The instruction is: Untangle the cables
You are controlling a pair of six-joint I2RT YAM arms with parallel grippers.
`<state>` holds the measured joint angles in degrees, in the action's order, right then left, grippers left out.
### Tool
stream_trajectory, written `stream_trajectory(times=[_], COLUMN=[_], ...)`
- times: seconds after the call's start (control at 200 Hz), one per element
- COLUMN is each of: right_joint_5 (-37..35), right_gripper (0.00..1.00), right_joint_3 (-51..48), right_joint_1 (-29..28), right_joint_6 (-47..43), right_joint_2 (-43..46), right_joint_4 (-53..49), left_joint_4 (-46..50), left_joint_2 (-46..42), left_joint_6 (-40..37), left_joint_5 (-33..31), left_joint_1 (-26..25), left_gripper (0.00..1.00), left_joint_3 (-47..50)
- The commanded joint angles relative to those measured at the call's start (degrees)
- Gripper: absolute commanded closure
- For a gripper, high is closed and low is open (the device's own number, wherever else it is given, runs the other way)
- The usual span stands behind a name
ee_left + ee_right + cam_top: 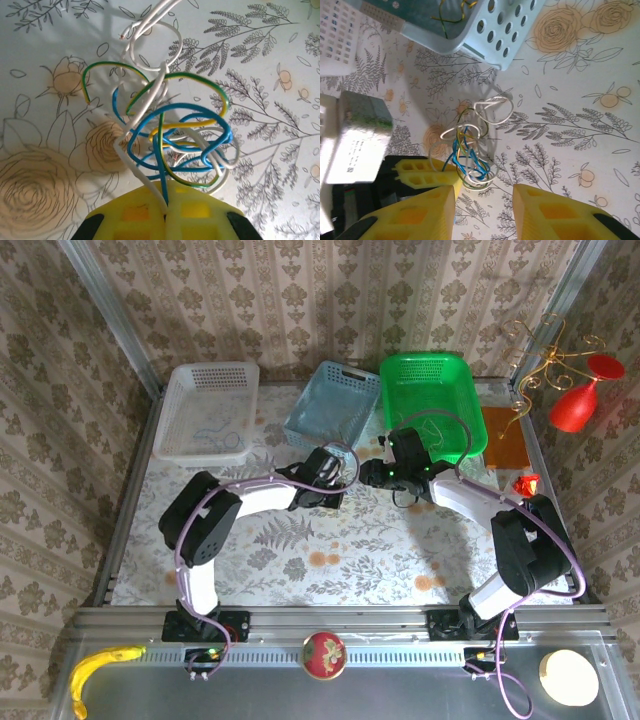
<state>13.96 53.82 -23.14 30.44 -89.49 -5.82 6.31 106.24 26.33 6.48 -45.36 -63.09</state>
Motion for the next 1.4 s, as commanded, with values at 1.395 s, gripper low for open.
stream_trajectory(times=[1.395], right_joint_5=[13.9], right_gripper=[0.46], right_joint_3=[-5.4], right_joint_1=[-3.7], right_joint_6=[9.2], right_joint_2=[0.6], right_joint_4=[14.0], left_joint_4=[5.0], left_joint_2=[-18.5], left_joint_6=[-1.7], left_joint_5=[11.0], left_joint_1=[2.9], left_gripper=[0.99], left_joint_3=[7.2])
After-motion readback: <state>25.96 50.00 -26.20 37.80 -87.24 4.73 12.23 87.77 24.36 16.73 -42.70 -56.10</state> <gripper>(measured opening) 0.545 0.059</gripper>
